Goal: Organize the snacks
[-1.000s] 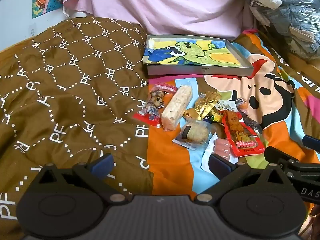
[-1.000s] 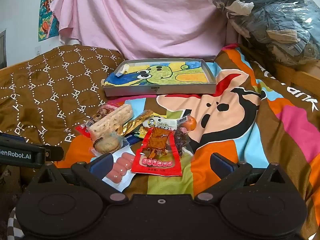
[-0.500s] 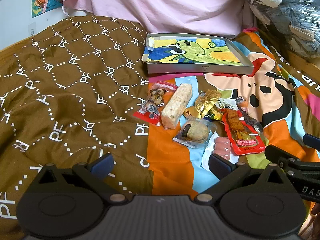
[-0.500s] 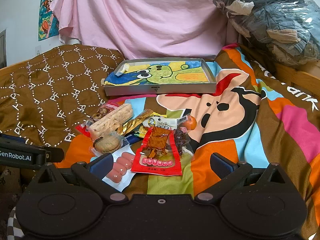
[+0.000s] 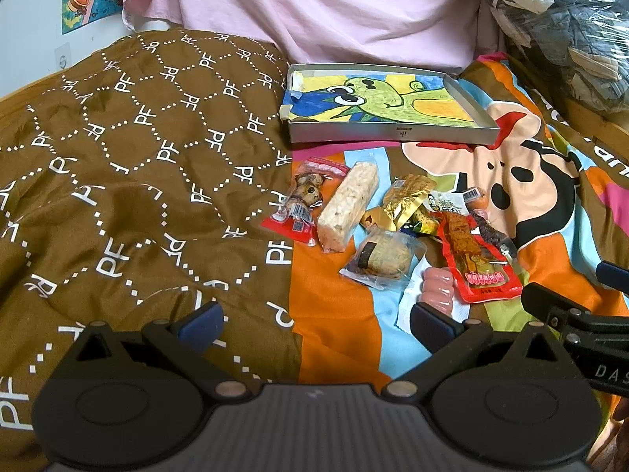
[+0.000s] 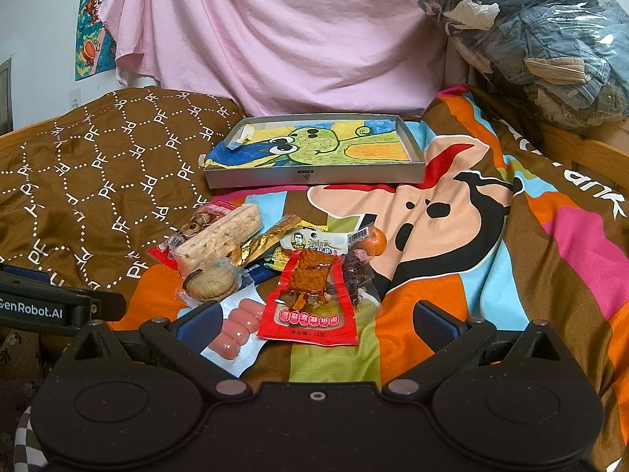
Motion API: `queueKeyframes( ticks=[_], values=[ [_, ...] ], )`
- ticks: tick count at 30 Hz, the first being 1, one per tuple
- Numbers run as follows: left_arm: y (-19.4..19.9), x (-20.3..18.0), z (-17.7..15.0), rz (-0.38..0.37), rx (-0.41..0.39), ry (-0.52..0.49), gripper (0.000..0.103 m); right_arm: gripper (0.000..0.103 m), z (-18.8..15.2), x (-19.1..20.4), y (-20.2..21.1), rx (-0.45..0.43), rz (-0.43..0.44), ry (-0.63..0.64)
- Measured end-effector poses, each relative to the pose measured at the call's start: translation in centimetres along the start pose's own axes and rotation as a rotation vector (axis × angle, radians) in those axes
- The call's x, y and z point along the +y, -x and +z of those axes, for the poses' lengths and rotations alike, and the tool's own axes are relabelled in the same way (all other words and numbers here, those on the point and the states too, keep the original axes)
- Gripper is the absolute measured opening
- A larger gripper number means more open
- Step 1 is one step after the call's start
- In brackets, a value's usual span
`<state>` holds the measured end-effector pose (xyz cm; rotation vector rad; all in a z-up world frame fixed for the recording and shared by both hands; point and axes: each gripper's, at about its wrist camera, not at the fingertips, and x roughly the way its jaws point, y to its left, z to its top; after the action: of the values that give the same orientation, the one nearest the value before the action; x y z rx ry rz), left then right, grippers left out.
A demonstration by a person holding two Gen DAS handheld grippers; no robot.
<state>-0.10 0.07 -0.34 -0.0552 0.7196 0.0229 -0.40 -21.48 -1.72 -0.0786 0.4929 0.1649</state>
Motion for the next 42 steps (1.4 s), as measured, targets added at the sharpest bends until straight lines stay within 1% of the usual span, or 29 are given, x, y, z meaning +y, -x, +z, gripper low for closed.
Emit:
queueKeyframes(
  ticks=[30, 42],
  values=[
    [-0.36, -0.06, -0.03, 0.001, 0.006, 0.002, 0.103, 0.102, -0.04, -0.04, 0.05, 0.001, 0.001, 0.001],
    [-0.52, -0.34, -0.53, 0.002, 0.016, 0.0, 0.103, 0.102, -0.16, 0.24, -0.47, 0.027, -0.009, 0.009]
  ],
)
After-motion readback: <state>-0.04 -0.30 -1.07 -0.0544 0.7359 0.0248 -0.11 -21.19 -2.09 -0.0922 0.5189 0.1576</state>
